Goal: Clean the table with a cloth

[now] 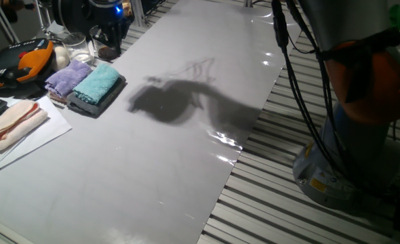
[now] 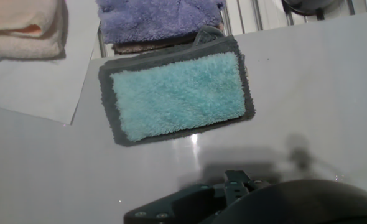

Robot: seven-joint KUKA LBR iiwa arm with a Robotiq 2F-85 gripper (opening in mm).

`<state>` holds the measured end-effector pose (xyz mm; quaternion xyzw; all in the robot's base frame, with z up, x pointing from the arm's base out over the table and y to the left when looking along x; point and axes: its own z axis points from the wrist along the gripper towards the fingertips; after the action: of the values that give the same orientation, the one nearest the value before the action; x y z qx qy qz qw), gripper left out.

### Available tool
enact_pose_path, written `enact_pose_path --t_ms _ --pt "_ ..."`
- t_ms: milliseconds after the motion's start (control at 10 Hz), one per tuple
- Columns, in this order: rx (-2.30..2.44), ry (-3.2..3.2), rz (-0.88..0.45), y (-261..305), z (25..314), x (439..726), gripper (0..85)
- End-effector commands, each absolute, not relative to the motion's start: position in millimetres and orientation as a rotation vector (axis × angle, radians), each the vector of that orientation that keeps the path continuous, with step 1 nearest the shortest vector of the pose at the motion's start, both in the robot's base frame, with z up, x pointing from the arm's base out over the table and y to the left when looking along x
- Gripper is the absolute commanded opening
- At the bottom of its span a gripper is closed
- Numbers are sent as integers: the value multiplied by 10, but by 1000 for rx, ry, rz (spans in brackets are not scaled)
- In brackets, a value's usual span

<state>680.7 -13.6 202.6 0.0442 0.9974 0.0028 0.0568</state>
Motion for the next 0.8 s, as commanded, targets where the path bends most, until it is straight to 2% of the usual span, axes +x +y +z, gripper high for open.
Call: enact_pose_path --t_ms 0,700 --pt "97 3028 13 -137 2027 6806 0" --pt "149 3032 18 -26 1988 6874 0"
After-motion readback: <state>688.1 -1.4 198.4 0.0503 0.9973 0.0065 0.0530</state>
